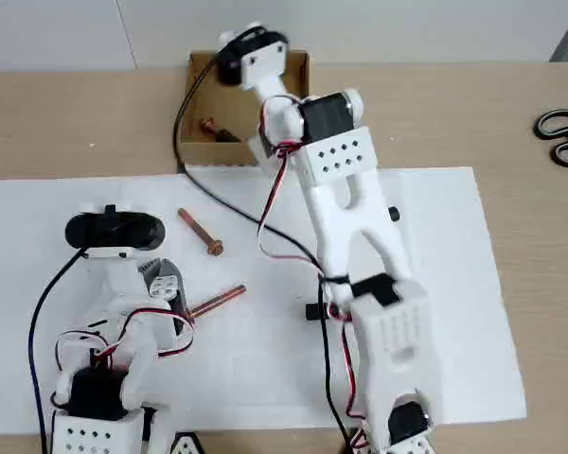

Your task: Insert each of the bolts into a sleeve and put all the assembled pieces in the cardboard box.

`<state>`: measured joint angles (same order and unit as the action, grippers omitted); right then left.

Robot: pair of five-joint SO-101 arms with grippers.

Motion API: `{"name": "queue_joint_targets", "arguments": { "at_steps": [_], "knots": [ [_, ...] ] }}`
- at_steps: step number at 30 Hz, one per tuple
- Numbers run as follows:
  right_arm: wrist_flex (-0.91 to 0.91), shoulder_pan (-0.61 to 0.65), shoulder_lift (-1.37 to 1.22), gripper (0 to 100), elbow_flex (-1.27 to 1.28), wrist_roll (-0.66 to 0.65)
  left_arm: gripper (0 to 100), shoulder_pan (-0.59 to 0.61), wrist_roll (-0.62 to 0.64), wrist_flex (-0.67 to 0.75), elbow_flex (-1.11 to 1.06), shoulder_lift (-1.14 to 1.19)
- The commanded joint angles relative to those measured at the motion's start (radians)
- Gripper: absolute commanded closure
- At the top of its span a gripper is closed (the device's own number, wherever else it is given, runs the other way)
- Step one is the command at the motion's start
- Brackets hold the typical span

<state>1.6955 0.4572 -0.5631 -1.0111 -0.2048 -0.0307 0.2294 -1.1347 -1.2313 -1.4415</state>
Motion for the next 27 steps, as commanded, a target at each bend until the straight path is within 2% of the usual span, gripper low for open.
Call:
{"name": "queue_joint_targets", "arguments": {
  "at_steps": [1,9,16,23,27],
  "knots": [
    [0.005,0.021,0.205,88.4,0.244,-0.091,99,0.003,0.0,0.006,0.035,-0.011],
    [0.005,0.03,0.429,88.3,0.631,-0.361,99,0.003,0.0,0.006,0.035,-0.011],
    [0.004,0.041,0.538,88.3,0.841,-0.572,99,0.003,0.0,0.006,0.035,-0.011],
    [-0.001,0.042,0.599,88.3,0.994,-0.69,99,0.003,-0.002,0.006,0.036,-0.011],
    [-0.001,0.042,0.65,88.3,1.086,-0.703,99,0.005,0.008,0.006,0.039,-0.012]
  ]
}}
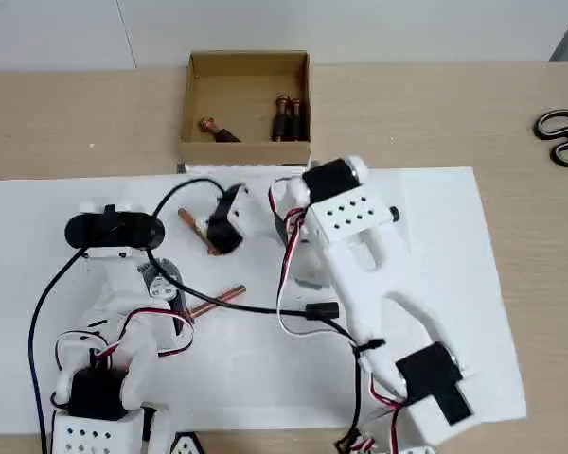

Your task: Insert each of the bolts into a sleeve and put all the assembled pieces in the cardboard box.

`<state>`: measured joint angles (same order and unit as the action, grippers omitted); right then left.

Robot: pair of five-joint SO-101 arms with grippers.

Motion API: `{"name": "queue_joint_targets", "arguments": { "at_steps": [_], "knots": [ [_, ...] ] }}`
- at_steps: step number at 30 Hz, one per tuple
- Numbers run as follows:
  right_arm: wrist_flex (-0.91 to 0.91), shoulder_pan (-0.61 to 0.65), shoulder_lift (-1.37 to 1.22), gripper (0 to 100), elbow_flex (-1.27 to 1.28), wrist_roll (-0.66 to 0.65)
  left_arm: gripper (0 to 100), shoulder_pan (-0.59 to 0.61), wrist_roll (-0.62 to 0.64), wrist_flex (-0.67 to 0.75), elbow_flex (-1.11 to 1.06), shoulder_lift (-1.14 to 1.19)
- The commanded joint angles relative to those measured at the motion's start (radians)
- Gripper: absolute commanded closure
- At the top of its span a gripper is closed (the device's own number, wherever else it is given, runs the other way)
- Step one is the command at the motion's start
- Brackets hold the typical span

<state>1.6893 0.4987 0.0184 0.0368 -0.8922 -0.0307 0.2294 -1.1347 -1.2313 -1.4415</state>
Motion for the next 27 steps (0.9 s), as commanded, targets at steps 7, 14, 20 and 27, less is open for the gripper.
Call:
{"name": "queue_joint_targets", "arguments": {
  "at_steps": [7,14,20,27],
  "knots": [
    [-0.033,-0.001,0.179,88.3,0.233,-0.025,99,0.063,0.038,0.038,0.071,-0.253],
    [-0.159,-0.001,0.252,88.3,0.393,-0.043,99,0.138,-0.008,-0.015,0.015,-0.367],
    [-0.262,-0.001,0.228,88.3,0.465,-0.086,99,0.163,-0.012,-0.015,0.015,-0.376],
    [-0.363,-0.001,0.143,88.3,0.491,-0.095,99,0.163,-0.012,-0.015,0.015,-0.376]
  ]
}}
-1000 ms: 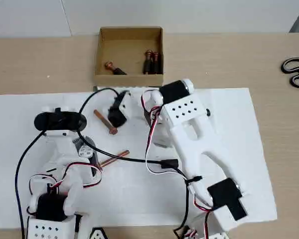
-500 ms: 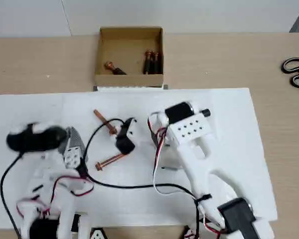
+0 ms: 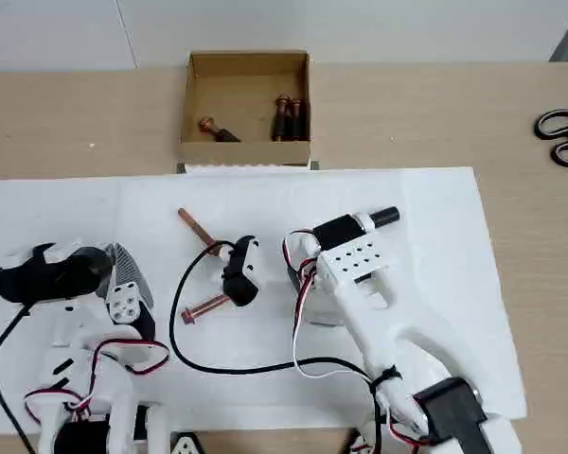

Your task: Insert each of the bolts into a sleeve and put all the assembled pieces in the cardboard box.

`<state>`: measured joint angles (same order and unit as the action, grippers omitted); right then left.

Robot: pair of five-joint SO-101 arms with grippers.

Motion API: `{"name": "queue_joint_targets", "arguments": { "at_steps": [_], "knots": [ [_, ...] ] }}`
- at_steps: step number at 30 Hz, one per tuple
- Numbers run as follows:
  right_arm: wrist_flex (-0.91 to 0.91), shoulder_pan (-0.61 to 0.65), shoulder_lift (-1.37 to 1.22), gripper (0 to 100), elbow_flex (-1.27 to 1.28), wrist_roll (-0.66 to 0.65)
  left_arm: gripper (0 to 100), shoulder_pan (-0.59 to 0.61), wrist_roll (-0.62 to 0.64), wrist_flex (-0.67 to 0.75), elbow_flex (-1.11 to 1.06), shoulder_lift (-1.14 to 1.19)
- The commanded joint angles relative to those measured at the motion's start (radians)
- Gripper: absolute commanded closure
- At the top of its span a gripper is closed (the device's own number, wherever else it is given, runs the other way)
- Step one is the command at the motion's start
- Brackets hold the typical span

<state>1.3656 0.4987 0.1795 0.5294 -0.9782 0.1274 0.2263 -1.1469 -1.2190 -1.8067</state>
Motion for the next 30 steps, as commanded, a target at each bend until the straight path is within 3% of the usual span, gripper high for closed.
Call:
{"name": "queue_joint_targets", "arguments": {
  "at_steps": [1,30],
  "knots": [
    [-0.048,-0.001,-0.033,88.3,-0.002,-0.009,99,0.005,-0.009,-0.003,0.002,-0.011],
    [-0.11,0.001,-0.22,88.4,0.0,-0.003,99,0.005,-0.011,-0.003,0.002,-0.011]
  ]
}}
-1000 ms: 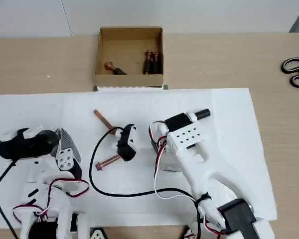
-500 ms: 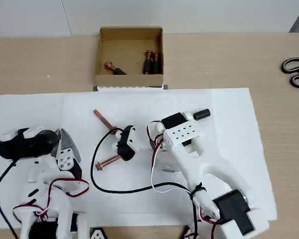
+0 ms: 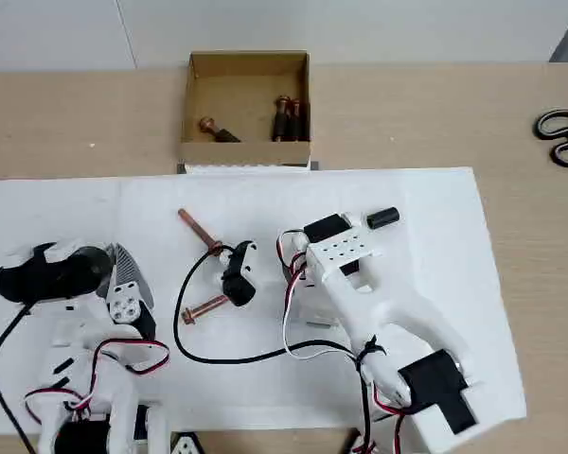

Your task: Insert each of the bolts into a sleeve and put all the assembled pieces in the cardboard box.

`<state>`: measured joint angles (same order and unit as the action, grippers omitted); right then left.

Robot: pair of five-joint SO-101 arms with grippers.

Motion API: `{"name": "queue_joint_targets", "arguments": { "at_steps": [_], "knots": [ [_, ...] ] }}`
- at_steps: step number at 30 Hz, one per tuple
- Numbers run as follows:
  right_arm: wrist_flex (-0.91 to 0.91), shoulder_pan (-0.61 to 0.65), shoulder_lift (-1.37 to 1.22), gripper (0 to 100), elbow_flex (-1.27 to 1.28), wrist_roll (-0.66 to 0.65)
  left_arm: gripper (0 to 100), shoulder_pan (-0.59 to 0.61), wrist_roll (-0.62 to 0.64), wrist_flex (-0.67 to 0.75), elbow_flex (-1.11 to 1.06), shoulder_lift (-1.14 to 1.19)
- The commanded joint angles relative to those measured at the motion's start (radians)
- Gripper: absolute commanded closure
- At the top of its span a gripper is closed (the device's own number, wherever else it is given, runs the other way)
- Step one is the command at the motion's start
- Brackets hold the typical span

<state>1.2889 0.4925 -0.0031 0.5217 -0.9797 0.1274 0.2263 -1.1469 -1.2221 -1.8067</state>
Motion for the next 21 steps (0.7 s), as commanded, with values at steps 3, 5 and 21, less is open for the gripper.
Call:
{"name": "queue_joint_targets", "arguments": {
  "at_steps": [3,5,21],
  "knots": [
    [-0.039,0.005,-0.051,88.7,0.008,0.0,99,0.005,-0.011,-0.003,0.005,-0.011],
    [-0.038,0.005,-0.051,88.7,0.008,0.002,99,0.005,-0.011,-0.003,0.005,-0.011],
    [0.03,0.005,0.148,99.5,-0.026,0.127,99,0.005,-0.009,-0.008,-0.001,-0.011]
  ]
}}
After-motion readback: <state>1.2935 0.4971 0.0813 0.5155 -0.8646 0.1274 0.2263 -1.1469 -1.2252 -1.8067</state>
